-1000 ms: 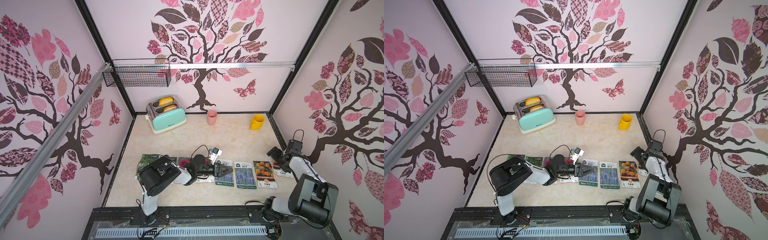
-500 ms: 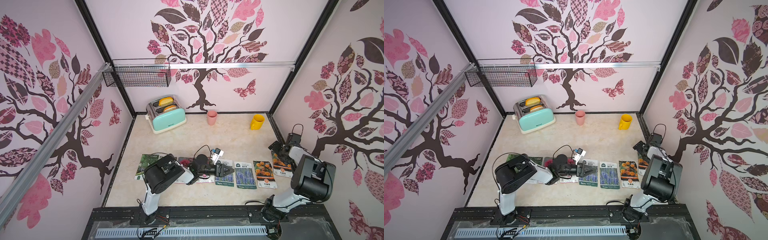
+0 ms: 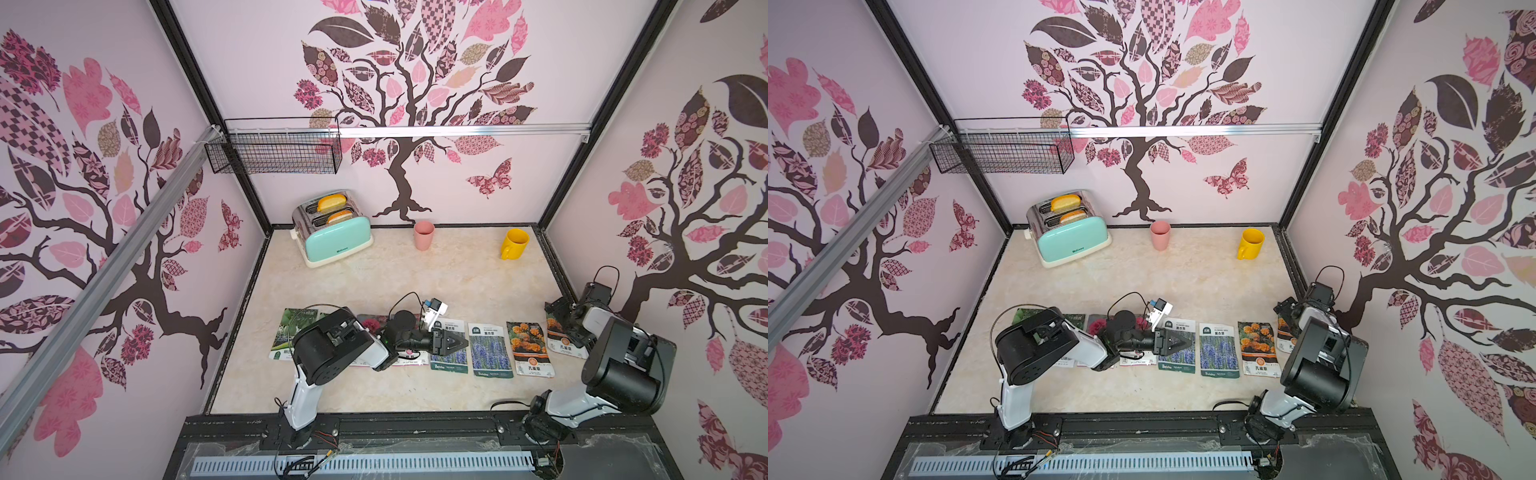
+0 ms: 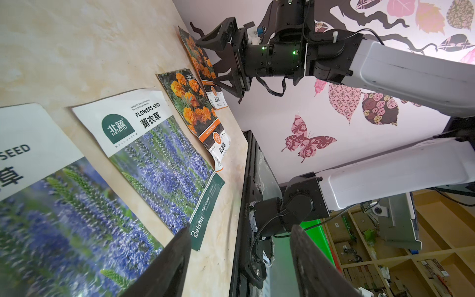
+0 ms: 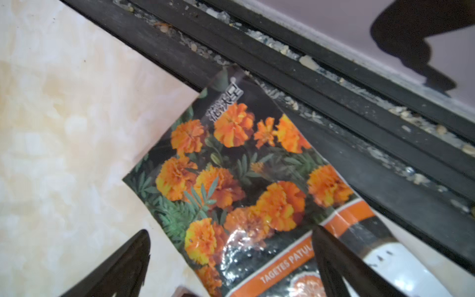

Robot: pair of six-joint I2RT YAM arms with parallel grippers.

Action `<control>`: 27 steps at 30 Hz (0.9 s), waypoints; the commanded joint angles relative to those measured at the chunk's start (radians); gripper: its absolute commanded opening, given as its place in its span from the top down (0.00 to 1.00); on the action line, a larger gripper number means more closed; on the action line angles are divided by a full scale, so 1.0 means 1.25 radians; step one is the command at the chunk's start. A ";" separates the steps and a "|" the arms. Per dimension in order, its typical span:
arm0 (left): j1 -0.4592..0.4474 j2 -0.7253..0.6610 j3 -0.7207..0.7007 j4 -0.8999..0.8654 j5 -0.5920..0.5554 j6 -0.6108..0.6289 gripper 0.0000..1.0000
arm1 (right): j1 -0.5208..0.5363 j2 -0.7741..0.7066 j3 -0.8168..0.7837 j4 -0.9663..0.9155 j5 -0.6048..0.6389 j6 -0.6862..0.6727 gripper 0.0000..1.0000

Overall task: Arrange the seed packets in a row
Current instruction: Adjust the seed packet at the corner of the board.

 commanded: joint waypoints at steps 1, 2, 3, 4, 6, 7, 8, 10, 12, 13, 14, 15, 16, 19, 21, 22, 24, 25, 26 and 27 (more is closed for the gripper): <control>-0.005 -0.018 -0.010 0.024 0.006 0.007 0.37 | -0.008 -0.047 -0.017 -0.047 0.027 -0.010 0.01; -0.005 -0.017 -0.011 0.024 0.005 0.007 0.37 | -0.010 -0.060 -0.026 -0.050 0.030 -0.011 0.00; -0.005 -0.018 -0.012 0.028 0.006 0.007 0.37 | -0.010 -0.073 -0.034 -0.053 0.032 -0.014 0.00; -0.005 -0.017 -0.013 0.029 0.006 0.005 0.37 | -0.010 -0.081 -0.037 -0.061 0.035 -0.016 0.00; -0.006 -0.019 -0.015 0.030 0.006 0.005 0.37 | -0.010 -0.093 -0.041 -0.075 0.033 -0.022 0.00; -0.006 -0.020 -0.016 0.030 0.006 0.006 0.37 | -0.010 -0.098 -0.041 -0.084 0.036 -0.025 0.00; -0.007 -0.022 -0.018 0.030 0.006 0.008 0.37 | -0.010 -0.104 -0.042 -0.091 0.041 -0.028 0.00; -0.007 -0.025 -0.020 0.029 0.005 0.008 0.37 | -0.011 -0.116 -0.046 -0.105 0.047 -0.030 0.00; -0.010 -0.025 -0.019 0.030 0.006 0.009 0.37 | -0.011 -0.135 -0.048 -0.113 0.035 -0.031 0.00; -0.011 -0.027 -0.019 0.030 0.007 0.011 0.37 | -0.011 -0.150 -0.050 -0.111 0.026 -0.031 0.01; -0.011 -0.027 -0.018 0.029 0.008 0.012 0.37 | -0.011 -0.162 -0.052 -0.103 0.016 -0.030 0.01; -0.012 -0.026 -0.017 0.029 0.011 0.012 0.37 | -0.011 -0.174 -0.051 -0.094 0.000 -0.027 0.01; -0.012 -0.025 -0.015 0.030 0.014 0.013 0.37 | -0.011 -0.180 -0.046 -0.079 -0.031 -0.026 0.00; -0.012 -0.022 -0.013 0.029 0.019 0.017 0.37 | -0.011 -0.166 -0.016 -0.056 -0.080 -0.015 0.00; -0.012 -0.013 -0.007 0.028 0.025 0.017 0.37 | -0.010 -0.132 0.007 -0.018 -0.126 -0.003 0.00; -0.013 -0.007 -0.003 0.028 0.028 0.017 0.37 | -0.010 -0.111 0.022 -0.006 -0.151 0.002 0.00; -0.014 0.007 0.005 0.028 0.037 0.016 0.37 | 0.000 -0.063 0.048 0.025 -0.172 0.013 0.00; -0.015 0.011 0.009 0.029 0.040 0.017 0.37 | 0.005 -0.045 0.056 0.041 -0.180 0.017 0.00; -0.016 0.017 0.013 0.029 0.042 0.018 0.37 | 0.010 -0.030 0.062 0.062 -0.189 0.025 0.00; -0.016 0.024 0.019 0.028 0.046 0.019 0.37 | 0.013 -0.015 0.070 0.083 -0.196 0.034 0.00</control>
